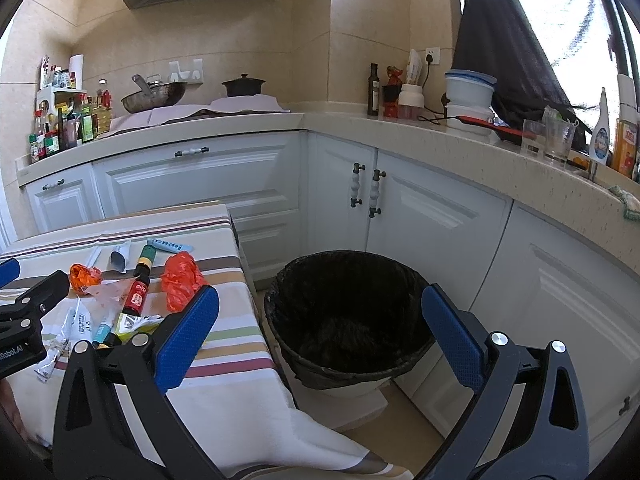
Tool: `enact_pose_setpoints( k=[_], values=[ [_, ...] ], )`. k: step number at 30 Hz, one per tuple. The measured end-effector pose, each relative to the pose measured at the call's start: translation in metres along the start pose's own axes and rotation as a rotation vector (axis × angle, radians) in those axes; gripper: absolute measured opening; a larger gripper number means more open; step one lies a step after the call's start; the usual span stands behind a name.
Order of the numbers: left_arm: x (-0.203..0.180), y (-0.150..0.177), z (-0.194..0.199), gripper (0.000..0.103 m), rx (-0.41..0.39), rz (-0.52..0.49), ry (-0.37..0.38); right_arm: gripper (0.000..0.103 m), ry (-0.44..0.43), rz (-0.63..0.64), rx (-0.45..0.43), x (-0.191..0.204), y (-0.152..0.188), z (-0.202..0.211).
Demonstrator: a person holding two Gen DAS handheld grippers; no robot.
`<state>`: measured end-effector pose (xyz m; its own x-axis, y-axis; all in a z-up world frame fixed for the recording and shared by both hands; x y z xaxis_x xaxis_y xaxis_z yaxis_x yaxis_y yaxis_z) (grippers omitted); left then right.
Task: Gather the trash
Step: 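Grasp the yellow snack wrapper with the right tool while the left tool grasps a white tube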
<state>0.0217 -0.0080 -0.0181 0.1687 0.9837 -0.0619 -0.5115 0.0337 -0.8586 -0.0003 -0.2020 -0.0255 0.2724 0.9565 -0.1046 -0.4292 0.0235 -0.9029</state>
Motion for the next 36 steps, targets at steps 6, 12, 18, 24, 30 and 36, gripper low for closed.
enact_pose_setpoints(
  k=[6, 12, 18, 24, 30, 36],
  values=[
    [0.004, 0.001, -0.002, 0.096, 0.008, 0.000, -0.012, 0.099, -0.017, 0.005, 0.023, 0.002, 0.002, -0.005],
    [0.018, 0.008, 0.000, 0.096, 0.027, 0.008, -0.038, 0.099, -0.050, 0.027, 0.036, 0.017, 0.006, -0.006],
    [0.037, 0.015, 0.000, 0.096, 0.048, 0.026, -0.069, 0.099, -0.091, 0.062, 0.060, 0.040, 0.012, -0.009],
    [0.060, 0.025, 0.002, 0.096, 0.071, 0.058, -0.099, 0.099, -0.138, 0.091, 0.086, 0.066, 0.021, -0.009],
    [0.080, 0.033, 0.005, 0.096, 0.081, 0.075, -0.129, 0.099, -0.176, 0.121, 0.125, 0.096, 0.030, -0.014],
    [0.093, 0.039, 0.004, 0.096, 0.094, 0.089, -0.141, 0.099, -0.157, 0.159, 0.161, 0.119, 0.041, -0.026]
  ],
)
Point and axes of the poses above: each gripper's, at about its wrist camera, not at the fingertips, and z roughly against the way its jaws point, x to its left, y to its underside, the point moved 1 cm from there along -z, roughly the way its jaws point, and after that the axes turned 10 degrees about y, right-handed, at the moved point
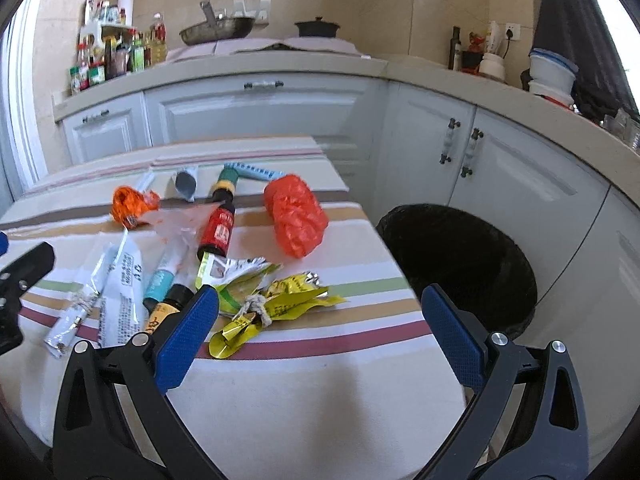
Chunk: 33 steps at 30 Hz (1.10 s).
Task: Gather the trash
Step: 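Grasp the yellow snack wrapper with the right tool while the left tool grasps a white tube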
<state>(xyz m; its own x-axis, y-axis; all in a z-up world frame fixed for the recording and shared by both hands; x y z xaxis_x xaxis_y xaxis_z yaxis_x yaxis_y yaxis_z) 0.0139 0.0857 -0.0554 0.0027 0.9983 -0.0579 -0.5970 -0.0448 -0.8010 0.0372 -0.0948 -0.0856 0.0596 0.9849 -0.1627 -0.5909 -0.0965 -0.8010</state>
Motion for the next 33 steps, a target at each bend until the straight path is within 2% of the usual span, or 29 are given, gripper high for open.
enact_pose_setpoints(
  k=[3, 5, 7, 10, 12, 19, 21, 26, 28, 29, 33],
  values=[
    [0.003, 0.003, -0.002, 0.096, 0.009, 0.005, 0.004, 0.092, 0.011, 0.015, 0.022, 0.005, 0.004, -0.008],
    [0.003, 0.005, -0.003, 0.096, 0.013, 0.006, 0.007, 0.076, 0.006, 0.023, 0.041, 0.007, 0.006, -0.012],
    [0.002, 0.006, -0.004, 0.096, 0.016, 0.006, 0.011, 0.075, -0.010, 0.015, 0.054, 0.005, 0.008, -0.014],
    [0.001, 0.007, -0.005, 0.096, 0.017, 0.007, 0.019, 0.061, -0.009, 0.011, 0.051, 0.001, 0.008, -0.013],
    [-0.001, 0.008, -0.006, 0.096, 0.017, 0.005, 0.024, 0.057, -0.022, 0.000, 0.054, -0.002, 0.009, -0.014],
    [-0.007, 0.010, -0.007, 0.096, 0.020, -0.012, 0.028, 0.028, -0.067, -0.014, 0.066, -0.010, 0.011, -0.014],
    [-0.007, 0.010, -0.008, 0.096, 0.026, -0.008, 0.030, 0.023, -0.077, -0.015, 0.068, -0.011, 0.011, -0.014],
    [-0.004, 0.013, -0.008, 0.093, 0.036, 0.000, 0.027, 0.022, -0.081, -0.017, 0.057, -0.015, 0.012, -0.010],
    [-0.004, 0.014, -0.009, 0.078, 0.042, -0.004, 0.027, 0.022, -0.079, -0.019, 0.051, -0.017, 0.012, -0.008],
    [-0.005, 0.014, -0.010, 0.065, 0.050, -0.007, 0.030, 0.022, -0.078, -0.021, 0.049, -0.019, 0.012, -0.008],
    [-0.007, 0.018, -0.015, 0.064, 0.076, -0.011, 0.057, 0.022, -0.073, -0.025, 0.039, -0.024, 0.011, -0.005]
  ],
)
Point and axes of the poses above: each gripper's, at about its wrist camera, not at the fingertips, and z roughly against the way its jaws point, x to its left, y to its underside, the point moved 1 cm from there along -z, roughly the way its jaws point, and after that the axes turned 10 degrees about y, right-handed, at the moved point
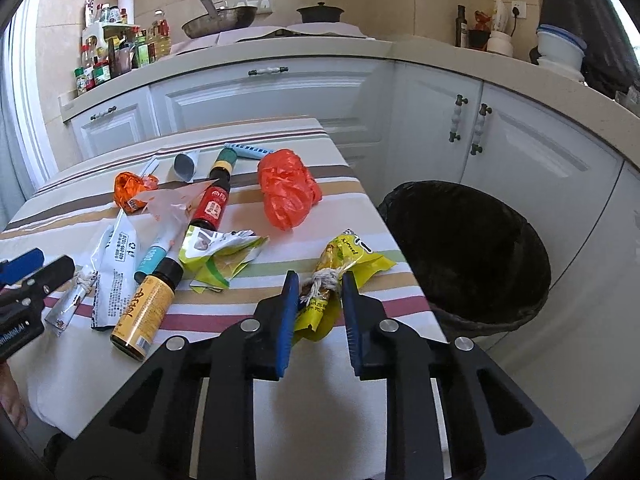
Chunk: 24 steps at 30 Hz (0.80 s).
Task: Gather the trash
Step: 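Grasp the yellow snack wrapper with the right tool while the left tool grasps a white tube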
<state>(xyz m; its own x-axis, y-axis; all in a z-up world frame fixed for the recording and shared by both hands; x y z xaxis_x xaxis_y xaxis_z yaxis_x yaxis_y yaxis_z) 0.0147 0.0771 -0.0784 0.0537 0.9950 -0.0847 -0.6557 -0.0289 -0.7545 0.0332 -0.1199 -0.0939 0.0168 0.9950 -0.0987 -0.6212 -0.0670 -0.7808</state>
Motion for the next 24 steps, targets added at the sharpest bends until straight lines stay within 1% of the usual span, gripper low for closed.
enact_pose_setpoints(
  k=[3, 5, 7, 8, 9, 10, 12, 13, 14, 15, 19, 24],
  values=[
    [-0.004, 0.003, 0.001, 0.064, -0.003, -0.019, 0.008, 0.022, 0.001, -0.002, -0.005, -0.003, 0.000, 0.002],
    [-0.004, 0.004, -0.002, 0.064, 0.010, -0.027, 0.007, 0.022, 0.002, -0.001, -0.007, -0.005, 0.001, 0.002],
    [-0.005, 0.006, -0.005, 0.055, 0.025, -0.025, 0.016, 0.022, 0.000, -0.003, -0.006, -0.005, 0.001, 0.002],
    [-0.004, 0.007, -0.008, 0.048, 0.040, -0.022, 0.024, 0.022, -0.002, -0.003, -0.006, -0.005, 0.001, 0.002],
    [-0.004, 0.007, -0.010, 0.042, 0.051, -0.019, 0.029, 0.022, -0.002, -0.003, -0.006, -0.005, 0.001, 0.002],
    [-0.003, 0.009, -0.012, 0.039, 0.061, -0.016, 0.032, 0.022, -0.002, -0.003, -0.008, -0.005, 0.001, 0.003],
    [-0.001, 0.012, -0.017, 0.029, 0.082, -0.015, 0.038, 0.022, -0.002, 0.000, -0.015, -0.005, 0.000, 0.005],
    [-0.001, 0.014, -0.016, 0.026, 0.079, -0.019, 0.029, 0.022, -0.002, 0.003, -0.019, -0.005, 0.000, 0.006],
    [-0.001, 0.015, -0.016, 0.015, 0.071, -0.030, 0.017, 0.022, -0.001, 0.005, -0.023, -0.004, 0.001, 0.007],
    [-0.001, 0.015, -0.016, 0.012, 0.068, -0.033, 0.015, 0.022, 0.000, 0.008, -0.027, -0.005, 0.001, 0.008],
    [0.002, 0.015, -0.014, 0.012, 0.058, -0.014, 0.031, 0.022, 0.002, 0.014, -0.039, -0.003, 0.000, 0.010],
    [0.002, 0.008, 0.001, 0.011, -0.003, -0.017, 0.016, 0.021, 0.016, 0.025, -0.074, -0.004, -0.006, 0.019]
  ],
)
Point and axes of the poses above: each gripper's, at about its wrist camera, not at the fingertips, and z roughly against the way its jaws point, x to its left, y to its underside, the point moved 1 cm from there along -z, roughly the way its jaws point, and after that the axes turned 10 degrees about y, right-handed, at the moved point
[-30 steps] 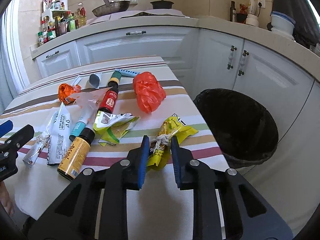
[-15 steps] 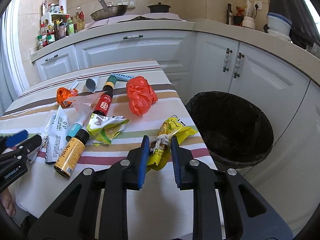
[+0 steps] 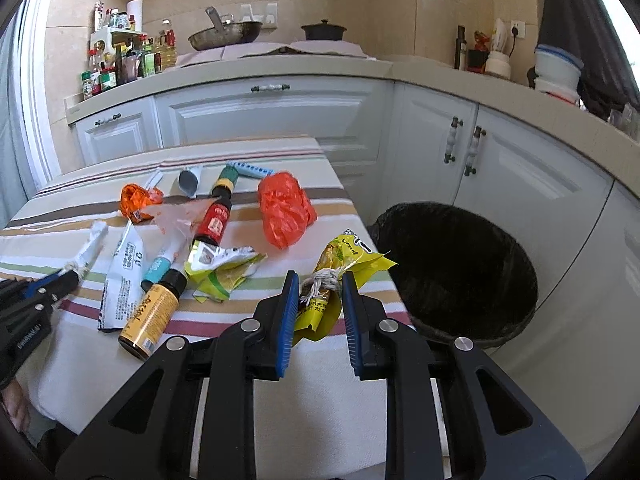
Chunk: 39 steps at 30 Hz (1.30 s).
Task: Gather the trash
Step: 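Grasp the yellow snack wrapper with the right tool while the left tool grasps a white tube, then carry both items over the black bin and open both tools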
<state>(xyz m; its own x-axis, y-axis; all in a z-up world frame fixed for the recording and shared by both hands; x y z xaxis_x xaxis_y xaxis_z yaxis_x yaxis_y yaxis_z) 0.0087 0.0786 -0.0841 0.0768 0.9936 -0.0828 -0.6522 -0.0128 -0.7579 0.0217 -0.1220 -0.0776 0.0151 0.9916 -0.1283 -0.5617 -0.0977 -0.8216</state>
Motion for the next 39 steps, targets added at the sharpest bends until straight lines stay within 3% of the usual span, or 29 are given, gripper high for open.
enact_pose_setpoints(
  k=[7, 16, 28, 39],
  values=[
    [-0.018, -0.029, 0.022, 0.011, -0.096, -0.012, 0.061, 0.021, 0.036, -0.009, -0.059, -0.017, -0.016, 0.011],
    [-0.077, -0.072, 0.009, 0.011, -0.171, -0.067, 0.191, 0.021, 0.138, -0.065, -0.103, -0.076, -0.037, 0.002],
    [-0.173, -0.097, -0.050, 0.011, -0.102, -0.152, 0.312, 0.022, 0.175, -0.121, -0.085, -0.146, -0.044, -0.039],
    [-0.230, -0.106, -0.109, 0.012, -0.010, -0.227, 0.311, 0.022, 0.155, -0.149, -0.040, -0.182, -0.042, -0.093]
  ],
)
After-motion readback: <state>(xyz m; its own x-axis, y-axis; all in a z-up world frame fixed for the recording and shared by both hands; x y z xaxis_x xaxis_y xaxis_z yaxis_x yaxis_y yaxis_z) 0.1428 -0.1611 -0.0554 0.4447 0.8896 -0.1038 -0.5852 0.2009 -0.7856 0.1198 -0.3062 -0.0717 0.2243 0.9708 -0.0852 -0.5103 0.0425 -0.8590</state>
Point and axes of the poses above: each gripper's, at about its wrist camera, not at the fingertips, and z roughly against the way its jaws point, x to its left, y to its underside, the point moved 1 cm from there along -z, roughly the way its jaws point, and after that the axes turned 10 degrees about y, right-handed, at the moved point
